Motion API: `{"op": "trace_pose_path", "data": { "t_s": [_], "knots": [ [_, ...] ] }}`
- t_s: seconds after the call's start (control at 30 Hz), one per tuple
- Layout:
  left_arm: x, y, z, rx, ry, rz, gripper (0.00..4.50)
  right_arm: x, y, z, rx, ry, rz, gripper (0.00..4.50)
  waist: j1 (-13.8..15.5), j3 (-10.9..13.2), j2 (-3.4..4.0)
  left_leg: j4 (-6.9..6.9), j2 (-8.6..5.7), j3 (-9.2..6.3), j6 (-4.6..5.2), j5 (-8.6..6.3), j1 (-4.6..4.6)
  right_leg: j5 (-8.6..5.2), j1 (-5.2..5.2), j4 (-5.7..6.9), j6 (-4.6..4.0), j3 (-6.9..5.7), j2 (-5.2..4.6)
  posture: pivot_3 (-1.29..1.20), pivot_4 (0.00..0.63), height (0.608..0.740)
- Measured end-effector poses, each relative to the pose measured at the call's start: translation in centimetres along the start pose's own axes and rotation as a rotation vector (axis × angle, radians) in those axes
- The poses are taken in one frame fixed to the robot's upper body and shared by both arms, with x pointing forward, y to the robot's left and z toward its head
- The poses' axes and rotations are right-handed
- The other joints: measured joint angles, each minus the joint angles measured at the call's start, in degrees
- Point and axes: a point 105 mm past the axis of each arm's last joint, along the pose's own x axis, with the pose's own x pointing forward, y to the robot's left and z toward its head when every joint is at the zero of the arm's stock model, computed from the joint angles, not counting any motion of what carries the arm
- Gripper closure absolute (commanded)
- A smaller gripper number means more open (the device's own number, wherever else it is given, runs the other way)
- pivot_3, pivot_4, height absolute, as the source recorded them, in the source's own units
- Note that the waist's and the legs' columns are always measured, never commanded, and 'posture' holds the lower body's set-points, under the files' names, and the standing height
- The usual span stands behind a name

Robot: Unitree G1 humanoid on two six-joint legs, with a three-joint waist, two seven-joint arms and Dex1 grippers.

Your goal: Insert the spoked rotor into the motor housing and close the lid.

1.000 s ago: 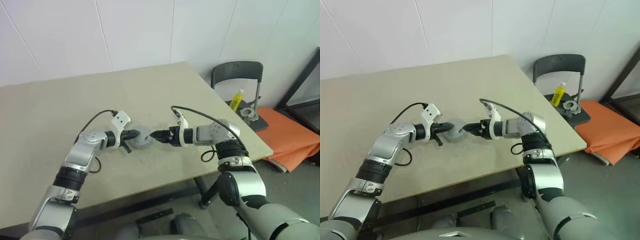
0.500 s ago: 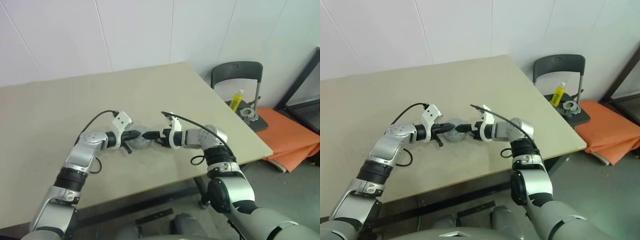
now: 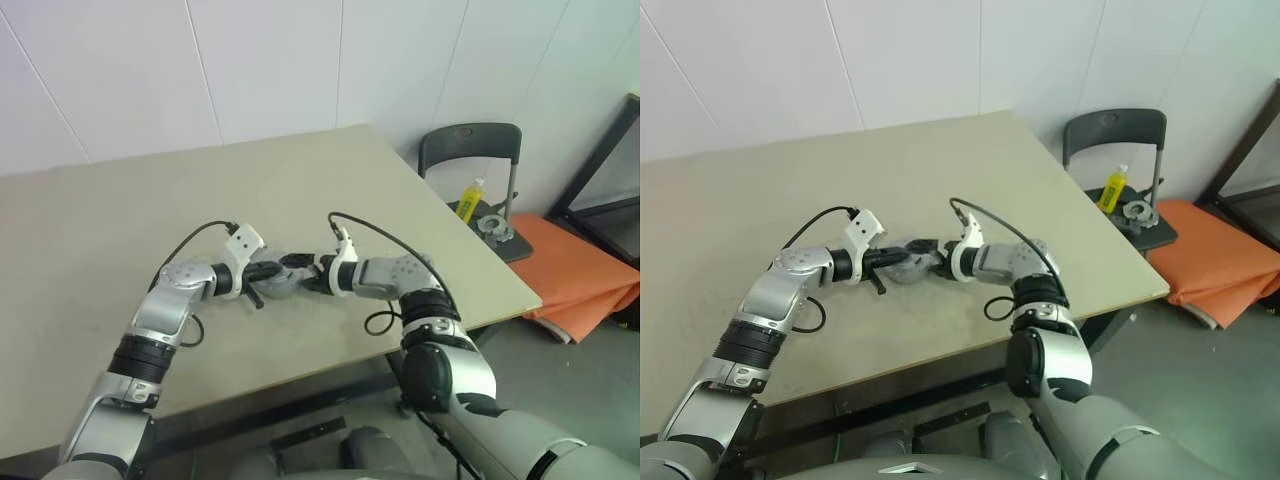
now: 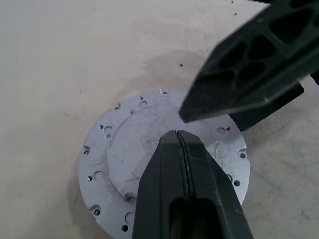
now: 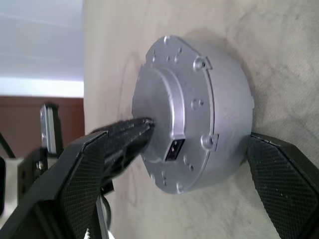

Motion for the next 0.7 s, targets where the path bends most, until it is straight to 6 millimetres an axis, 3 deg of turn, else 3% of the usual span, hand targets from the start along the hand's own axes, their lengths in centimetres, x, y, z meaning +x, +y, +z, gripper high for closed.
{"op": "trace_pose_path", "data": {
  "t_s": [0.27, 0.5, 0.7],
  "knots": [
    [-0.4, 0.2, -0.2, 0.024, 0.016, -0.002, 4.50, 0.7, 0.2, 0.3, 0.080, -0.013, -0.002, 0.01, -0.38, 0.00, 0.00, 0.00, 0.02, -0.03, 0.00, 0.00, 0.11, -0.01, -0.02, 0.14, -0.03, 0.03, 0.09, 0.00, 0.000, 0.740],
    [-2.7, 2.7, -1.3, 0.060, 0.064, 0.058, 4.50, 0.8, 0.0, 0.3, 0.145, -0.021, 0.028, 0.01, -0.36, 0.01, 0.01, -0.01, 0.08, -0.03, 0.01, 0.00, 0.10, -0.02, -0.10, 0.21, -0.05, 0.06, 0.17, 0.00, 0.000, 0.740],
    [-2.9, 3.1, -2.2, 0.052, 0.088, 0.068, 4.50, 1.0, 0.0, 0.1, 0.174, -0.027, 0.048, 0.01, -0.32, 0.01, 0.00, -0.02, 0.09, -0.01, 0.00, 0.00, 0.03, -0.02, -0.14, 0.18, -0.04, 0.08, 0.14, 0.00, 0.000, 0.740]
  ]
}}
